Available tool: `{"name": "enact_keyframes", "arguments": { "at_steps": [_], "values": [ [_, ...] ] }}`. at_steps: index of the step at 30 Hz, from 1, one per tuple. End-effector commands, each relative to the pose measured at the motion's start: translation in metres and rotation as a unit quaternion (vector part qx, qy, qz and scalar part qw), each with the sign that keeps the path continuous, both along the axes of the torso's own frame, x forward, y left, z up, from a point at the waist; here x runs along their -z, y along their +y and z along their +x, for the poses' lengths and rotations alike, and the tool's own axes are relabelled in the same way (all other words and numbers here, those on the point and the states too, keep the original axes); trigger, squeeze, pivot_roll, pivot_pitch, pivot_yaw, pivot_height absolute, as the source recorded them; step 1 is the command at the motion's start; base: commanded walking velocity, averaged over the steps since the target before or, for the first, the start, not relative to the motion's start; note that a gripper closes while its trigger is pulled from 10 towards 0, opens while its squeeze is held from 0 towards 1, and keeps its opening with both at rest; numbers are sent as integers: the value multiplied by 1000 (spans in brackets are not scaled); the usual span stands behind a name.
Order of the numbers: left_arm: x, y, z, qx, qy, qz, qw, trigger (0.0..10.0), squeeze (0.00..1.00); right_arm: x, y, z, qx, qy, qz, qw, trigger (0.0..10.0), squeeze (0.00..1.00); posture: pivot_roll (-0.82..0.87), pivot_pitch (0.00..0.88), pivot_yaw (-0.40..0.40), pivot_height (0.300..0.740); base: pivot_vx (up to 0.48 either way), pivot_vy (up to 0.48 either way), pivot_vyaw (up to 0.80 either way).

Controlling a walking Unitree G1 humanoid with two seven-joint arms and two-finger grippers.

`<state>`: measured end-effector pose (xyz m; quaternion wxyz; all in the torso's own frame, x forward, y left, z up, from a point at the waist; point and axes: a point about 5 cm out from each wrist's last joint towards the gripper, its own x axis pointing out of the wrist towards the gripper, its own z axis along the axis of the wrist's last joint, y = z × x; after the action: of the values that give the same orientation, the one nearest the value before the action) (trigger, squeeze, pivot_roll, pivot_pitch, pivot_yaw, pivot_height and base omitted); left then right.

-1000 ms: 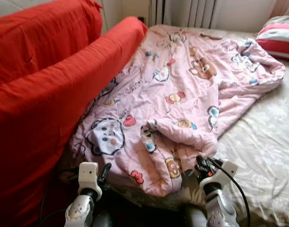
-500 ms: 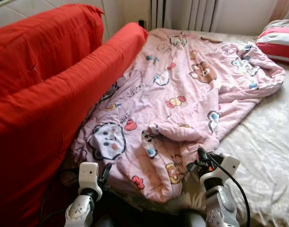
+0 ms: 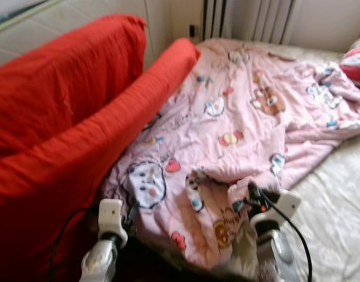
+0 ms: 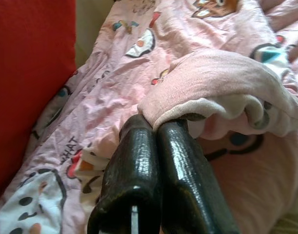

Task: Clean up the room

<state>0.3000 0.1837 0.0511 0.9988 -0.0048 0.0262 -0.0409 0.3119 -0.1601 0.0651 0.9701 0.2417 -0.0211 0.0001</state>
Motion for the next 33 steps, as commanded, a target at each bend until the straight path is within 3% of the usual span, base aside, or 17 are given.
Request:
{"name": "enact_keyframes", "arguments": {
  "at_steps": [1, 3, 33],
  "values": [
    [9, 3, -6, 2, 21, 7, 1000, 10000, 0, 1, 0, -3, 2, 4, 1, 1000, 10000, 0, -42, 167, 46, 704, 0, 0, 0],
    [10, 2, -6, 4, 23, 3, 1000, 10000, 0, 3, -1, -3, 4, 17, -4, 1000, 10000, 0, -42, 167, 46, 724, 0, 0, 0],
    [11, 1, -7, 8, 23, -11, 1000, 10000, 0, 2, 0, -3, -2, 30, -19, 999, 10000, 0, -39, 188, 42, 724, 0, 0, 0]
  ]
}}
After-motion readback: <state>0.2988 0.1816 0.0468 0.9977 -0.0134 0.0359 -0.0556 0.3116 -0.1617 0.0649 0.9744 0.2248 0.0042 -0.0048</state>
